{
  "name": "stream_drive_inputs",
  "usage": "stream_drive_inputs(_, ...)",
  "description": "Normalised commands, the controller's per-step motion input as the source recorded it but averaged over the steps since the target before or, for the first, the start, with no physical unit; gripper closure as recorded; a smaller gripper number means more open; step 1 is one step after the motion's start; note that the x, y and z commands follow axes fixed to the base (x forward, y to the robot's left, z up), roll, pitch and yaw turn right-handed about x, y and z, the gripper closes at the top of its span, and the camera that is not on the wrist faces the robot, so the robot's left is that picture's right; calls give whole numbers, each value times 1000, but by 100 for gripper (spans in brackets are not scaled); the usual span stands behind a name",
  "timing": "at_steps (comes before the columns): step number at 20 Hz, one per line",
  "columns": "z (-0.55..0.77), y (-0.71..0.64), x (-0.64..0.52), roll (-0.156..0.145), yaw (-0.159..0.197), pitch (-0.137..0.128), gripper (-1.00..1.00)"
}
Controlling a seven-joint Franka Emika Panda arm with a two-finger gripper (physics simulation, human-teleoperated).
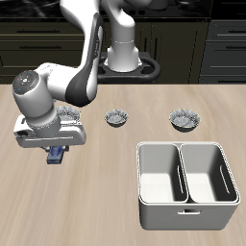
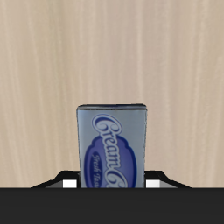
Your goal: Place the cream cheese in the largest bowl
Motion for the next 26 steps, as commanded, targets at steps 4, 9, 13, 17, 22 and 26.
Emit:
stream_drive_inputs(4, 400, 119, -259, -4, 17, -33, 100)
stream_drive_inputs(9, 471, 80, -290, 1, 17, -52, 100)
stream_drive_inputs(13, 310, 109, -342, 4, 43, -55, 100)
stream_drive_inputs(17, 55, 26, -184, -23, 17, -21, 100)
stream_drive_inputs(22, 62, 53, -315, -2, 9, -15, 100)
stream_drive_inputs(26, 262, 19, -577, -47, 6, -67, 100)
